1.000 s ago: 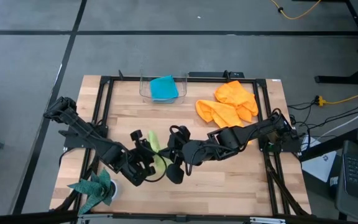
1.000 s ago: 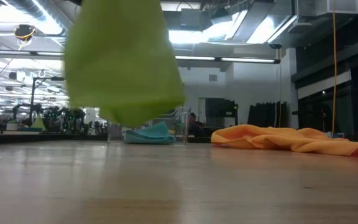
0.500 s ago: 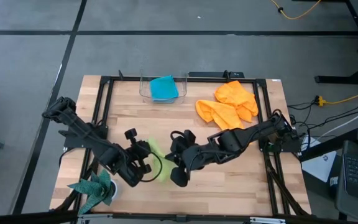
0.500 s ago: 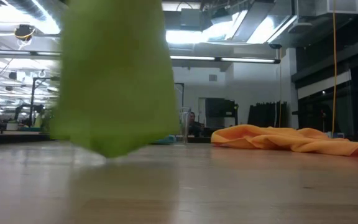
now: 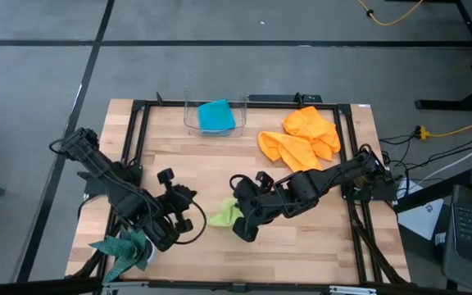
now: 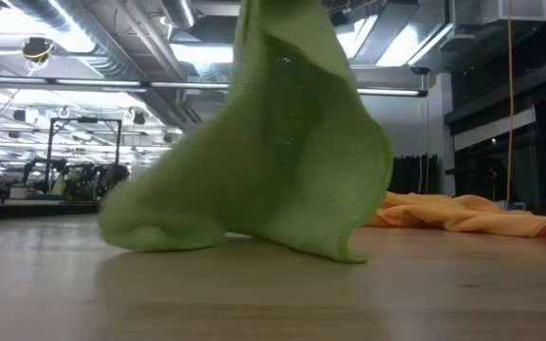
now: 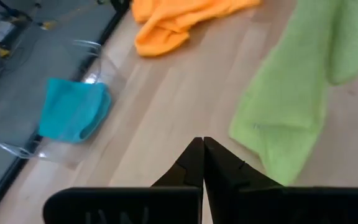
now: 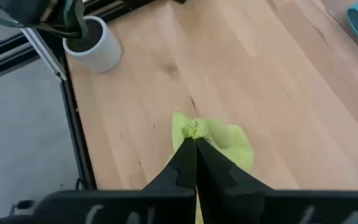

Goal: Fold microfiber towels
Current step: Fold the green microfiber cloth

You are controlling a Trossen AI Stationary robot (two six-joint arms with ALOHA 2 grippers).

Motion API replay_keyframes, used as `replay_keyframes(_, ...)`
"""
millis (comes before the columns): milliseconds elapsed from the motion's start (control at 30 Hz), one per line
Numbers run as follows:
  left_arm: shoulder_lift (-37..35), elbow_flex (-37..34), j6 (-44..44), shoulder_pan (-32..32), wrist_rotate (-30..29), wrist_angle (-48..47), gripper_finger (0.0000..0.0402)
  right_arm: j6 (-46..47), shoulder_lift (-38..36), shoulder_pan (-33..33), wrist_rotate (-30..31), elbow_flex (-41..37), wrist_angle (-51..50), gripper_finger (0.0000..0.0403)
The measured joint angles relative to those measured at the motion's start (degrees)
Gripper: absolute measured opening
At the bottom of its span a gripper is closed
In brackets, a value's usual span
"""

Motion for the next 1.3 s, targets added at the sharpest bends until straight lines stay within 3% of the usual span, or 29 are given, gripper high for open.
replay_keyframes(100, 0.0, 0.95, 0.74, 0.31, 3.44, 2.2, 0.0, 0.02, 0.0, 0.31, 0.1, 0.0, 0.01, 0.0)
replay_keyframes(300, 0.16, 0.95, 7.02, 1.56, 8.43, 16.47, 0.001, 0.0, 0.0, 0.27, 0.18, 0.0, 1.41, 0.0)
replay_keyframes(633, 0.9, 0.97, 9.18, 5.19, 8.38, 28.08, 0.0115, 0.15, 0.0, 0.29, 1.17, 0.0, 3.63, 0.0)
replay_keyframes(867, 4.56, 0.97, 20.59, 7.49, 8.42, 38.42, 0.0149, 0.14, 0.0, 0.29, 1.21, 0.0, 4.42, 0.0)
replay_keyframes(1300, 5.37, 0.97, 19.21, 8.9, 8.12, 33.07, 0.0145, 0.19, 0.0, 3.45, 3.34, -0.01, 1.87, 0.0)
